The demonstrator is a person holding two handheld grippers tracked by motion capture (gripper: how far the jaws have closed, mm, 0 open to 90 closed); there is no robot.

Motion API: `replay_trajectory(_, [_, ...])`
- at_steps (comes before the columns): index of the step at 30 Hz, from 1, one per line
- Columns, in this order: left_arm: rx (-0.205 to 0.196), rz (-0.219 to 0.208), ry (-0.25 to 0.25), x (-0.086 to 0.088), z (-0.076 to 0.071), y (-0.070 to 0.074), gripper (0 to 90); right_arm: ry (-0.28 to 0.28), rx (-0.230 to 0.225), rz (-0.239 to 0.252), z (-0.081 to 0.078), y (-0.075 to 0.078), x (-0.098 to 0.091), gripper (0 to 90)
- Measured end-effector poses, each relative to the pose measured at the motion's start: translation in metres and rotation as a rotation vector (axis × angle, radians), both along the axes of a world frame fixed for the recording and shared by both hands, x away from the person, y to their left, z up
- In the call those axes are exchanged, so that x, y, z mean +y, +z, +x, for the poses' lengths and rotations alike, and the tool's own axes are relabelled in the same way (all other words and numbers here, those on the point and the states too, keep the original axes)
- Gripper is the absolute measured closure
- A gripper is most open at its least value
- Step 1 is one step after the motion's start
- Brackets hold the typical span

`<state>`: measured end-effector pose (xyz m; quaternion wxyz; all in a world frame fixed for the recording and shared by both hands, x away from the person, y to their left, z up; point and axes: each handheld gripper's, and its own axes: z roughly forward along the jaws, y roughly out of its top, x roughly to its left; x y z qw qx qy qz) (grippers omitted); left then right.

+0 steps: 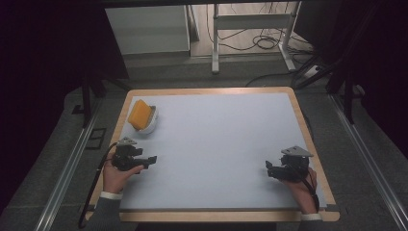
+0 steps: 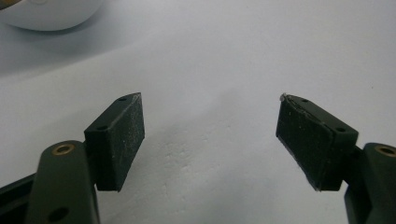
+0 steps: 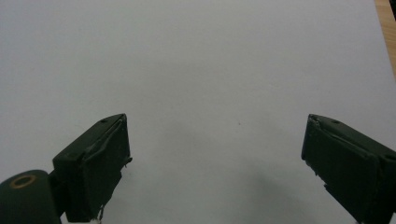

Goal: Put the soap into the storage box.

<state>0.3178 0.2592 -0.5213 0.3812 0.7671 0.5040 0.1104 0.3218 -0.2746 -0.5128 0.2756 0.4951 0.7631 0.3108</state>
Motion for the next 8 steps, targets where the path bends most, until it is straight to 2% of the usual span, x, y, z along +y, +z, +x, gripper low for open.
replay_trajectory(8, [-0.002, -0.004, 0.004, -0.0011, -0.0034, -0.0006, 23.8, 0.007, -0.002, 0.002, 0.0021, 0.0004, 0.0011, 7.9])
